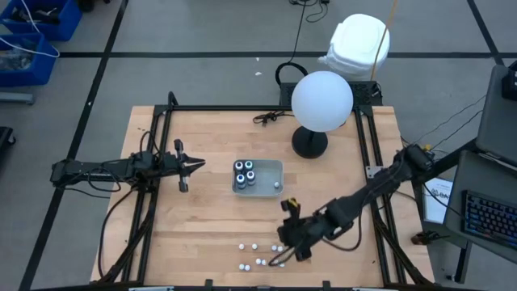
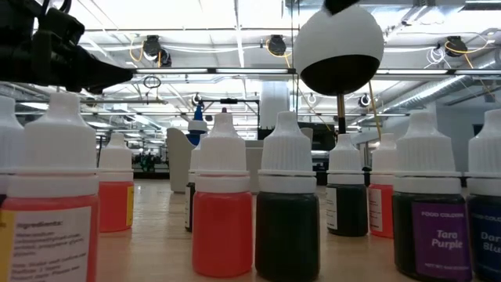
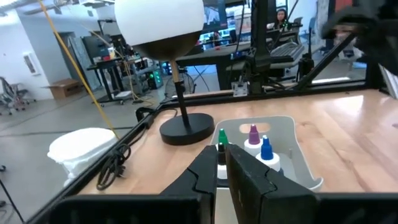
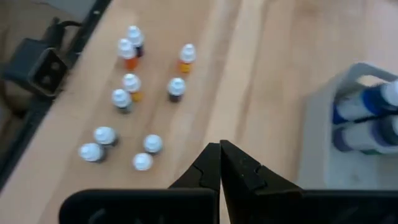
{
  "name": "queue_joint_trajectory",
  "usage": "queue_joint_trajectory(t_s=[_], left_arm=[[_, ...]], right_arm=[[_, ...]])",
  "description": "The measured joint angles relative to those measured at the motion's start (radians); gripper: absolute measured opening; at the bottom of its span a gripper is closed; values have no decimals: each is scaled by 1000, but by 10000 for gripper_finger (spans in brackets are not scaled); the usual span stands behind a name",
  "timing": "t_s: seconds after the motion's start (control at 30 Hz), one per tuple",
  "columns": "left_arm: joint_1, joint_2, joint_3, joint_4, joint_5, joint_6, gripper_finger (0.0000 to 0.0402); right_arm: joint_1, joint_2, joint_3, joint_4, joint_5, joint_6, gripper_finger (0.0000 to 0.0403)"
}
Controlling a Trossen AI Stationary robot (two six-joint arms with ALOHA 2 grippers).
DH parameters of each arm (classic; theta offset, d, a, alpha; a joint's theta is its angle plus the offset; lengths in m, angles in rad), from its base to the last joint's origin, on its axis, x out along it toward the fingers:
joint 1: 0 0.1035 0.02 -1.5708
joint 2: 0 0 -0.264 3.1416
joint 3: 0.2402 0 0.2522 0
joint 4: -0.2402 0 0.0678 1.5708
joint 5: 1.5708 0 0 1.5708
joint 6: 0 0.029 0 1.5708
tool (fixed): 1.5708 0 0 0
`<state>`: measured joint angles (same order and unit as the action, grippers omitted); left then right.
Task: Pick & Place food coloring
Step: Put the small dark blue food coloring bottle into the gray bin
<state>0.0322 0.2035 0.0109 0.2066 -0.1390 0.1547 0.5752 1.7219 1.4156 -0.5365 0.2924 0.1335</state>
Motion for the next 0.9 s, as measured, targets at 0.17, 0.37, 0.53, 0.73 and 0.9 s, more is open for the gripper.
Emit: queue_joint_trajectory(t_s=[0.17, 0.37, 0.53, 0.73, 0.9], left_arm=[[0, 0, 0, 0, 0, -33, 42], [0, 0, 0, -1, 0, -34, 42], [0, 0, 0, -2, 0, -37, 42], [0, 0, 0, -2, 2, -52, 42], [0, 0, 0, -3, 3, -60, 42]], right_arm=[[82, 46, 33, -9, 11, -36, 0], [107, 99, 88, -54, -25, 129, 0], [112, 167, 159, -143, -75, 192, 0], [129, 261, 265, -230, -59, 201, 0], [126, 273, 268, -224, -61, 205, 17]])
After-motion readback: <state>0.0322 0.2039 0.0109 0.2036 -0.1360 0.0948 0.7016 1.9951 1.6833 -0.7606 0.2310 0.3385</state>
